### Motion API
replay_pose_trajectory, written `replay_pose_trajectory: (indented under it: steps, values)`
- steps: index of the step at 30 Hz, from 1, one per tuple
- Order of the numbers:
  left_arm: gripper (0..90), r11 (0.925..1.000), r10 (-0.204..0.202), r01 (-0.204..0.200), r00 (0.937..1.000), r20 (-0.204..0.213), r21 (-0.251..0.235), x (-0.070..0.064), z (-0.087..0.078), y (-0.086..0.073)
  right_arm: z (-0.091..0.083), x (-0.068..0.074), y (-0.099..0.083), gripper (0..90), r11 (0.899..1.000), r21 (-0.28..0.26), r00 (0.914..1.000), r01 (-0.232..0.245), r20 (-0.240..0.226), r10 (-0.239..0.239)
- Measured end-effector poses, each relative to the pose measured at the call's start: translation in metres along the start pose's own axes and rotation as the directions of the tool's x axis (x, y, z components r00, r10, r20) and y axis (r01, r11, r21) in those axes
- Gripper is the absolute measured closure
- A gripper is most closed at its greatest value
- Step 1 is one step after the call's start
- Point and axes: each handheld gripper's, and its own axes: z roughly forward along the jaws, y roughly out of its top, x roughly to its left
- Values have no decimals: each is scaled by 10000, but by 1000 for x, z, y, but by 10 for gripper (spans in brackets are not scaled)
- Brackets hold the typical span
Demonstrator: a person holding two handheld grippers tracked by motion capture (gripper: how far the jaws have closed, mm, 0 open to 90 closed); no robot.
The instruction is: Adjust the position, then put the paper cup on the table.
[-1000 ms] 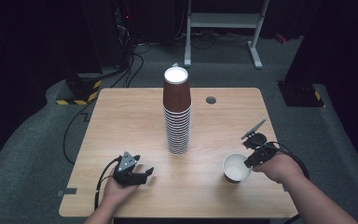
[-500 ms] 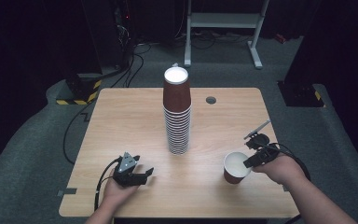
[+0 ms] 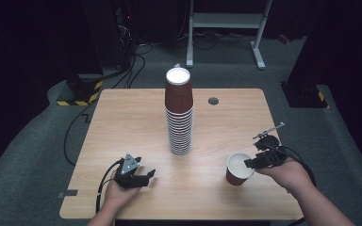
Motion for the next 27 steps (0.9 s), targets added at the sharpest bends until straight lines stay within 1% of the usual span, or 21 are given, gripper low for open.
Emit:
replay_pose_trajectory:
  steps: [3, 5, 6, 9, 10, 12, 15, 17, 19, 21, 23, 26, 27]
  values:
    - [221, 10000, 85, -85, 10000, 5, 21, 0, 0, 0, -9, -3, -4, 415, 9974, -699, 9998, -147, 128, 157]
    - [221, 10000, 68, -68, 10000, 6, 16, -1, 0, 0, -13, -6, -9, 407, 9928, -1191, 9994, -123, 299, 160]
    - [221, 10000, 70, -70, 10000, -2, 15, -1, 0, 0, -14, -7, -11, 403, 9910, -1326, 9990, -163, 381, 215]
    - [221, 9999, 117, -117, 9999, -19, 20, -2, 0, 0, -16, -15, -18, 402, 9808, -1919, 9969, -357, 626, 485]
    - [222, 9999, 137, -137, 9999, -23, 36, -2, 0, 0, -16, -18, -21, 402, 9764, -2100, 9955, -496, 687, 654]
    - [222, 9999, 146, -146, 9999, -52, 44, -2, 0, 0, -15, -23, -26, 404, 9711, -2307, 9936, -603, 789, 804]
    - [221, 9998, 184, -183, 9997, -133, 65, -3, 0, 0, -10, -30, -36, 406, 9635, -2602, 9904, -627, 1029, 923]
    - [221, 9997, 236, -235, 9996, -167, 69, -3, 0, 0, -5, -37, -44, 407, 9547, -2839, 9858, -887, 1124, 1250]
    - [222, 9996, 276, -275, 9995, -180, 58, -3, 0, 0, 0, -43, -51, 410, 9476, -3037, 9812, -992, 1284, 1439]
    - [222, 9996, 273, -272, 9995, -170, 66, -3, 0, 0, 7, -49, -60, 409, 9378, -3303, 9760, -1071, 1452, 1626]
    - [222, 9996, 268, -266, 9995, -173, 74, -3, 0, 0, 17, -54, -68, 405, 9291, -3486, 9712, -1235, 1499, 1853]
    - [223, 9996, 260, -258, 9995, -168, 101, -3, 0, 0, 40, -59, -82, 387, 9223, -3592, 9642, -1428, 1599, 2116]
    - [223, 9997, 242, -240, 9996, -176, 104, -3, 0, 0, 46, -60, -85, 379, 9201, -3628, 9632, -1478, 1582, 2171]
